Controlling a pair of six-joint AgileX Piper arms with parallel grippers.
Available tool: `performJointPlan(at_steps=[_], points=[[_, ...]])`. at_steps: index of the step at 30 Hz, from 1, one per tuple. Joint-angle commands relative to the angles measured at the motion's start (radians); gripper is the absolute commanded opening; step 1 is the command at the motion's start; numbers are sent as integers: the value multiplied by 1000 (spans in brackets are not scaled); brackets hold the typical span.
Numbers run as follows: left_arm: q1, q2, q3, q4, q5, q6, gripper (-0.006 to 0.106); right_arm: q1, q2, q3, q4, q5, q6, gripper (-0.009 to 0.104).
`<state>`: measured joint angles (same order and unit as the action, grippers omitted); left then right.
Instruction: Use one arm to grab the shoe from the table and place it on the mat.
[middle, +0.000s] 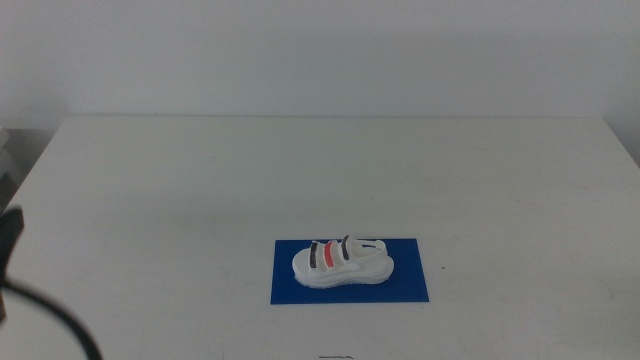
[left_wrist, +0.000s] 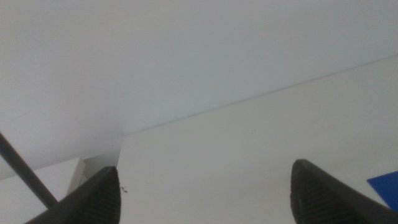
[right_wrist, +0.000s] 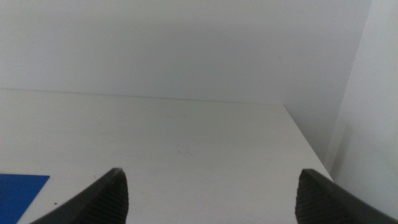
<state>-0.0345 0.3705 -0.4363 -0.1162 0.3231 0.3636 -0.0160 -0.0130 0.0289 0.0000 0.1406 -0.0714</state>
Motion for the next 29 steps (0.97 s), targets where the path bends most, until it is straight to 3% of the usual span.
performJointPlan(at_steps=[1,9,29], points=[[3,-56,47,11,-140,-40,94,2,-19,-19,-9,-76,-5,94],[61,-289,290,81,-169,-287,94,2,-19,-19,-9,-76,-5,94],[68,-404,406,88,-169,-293,94,2,-19,-19,-9,-76,-5,94]])
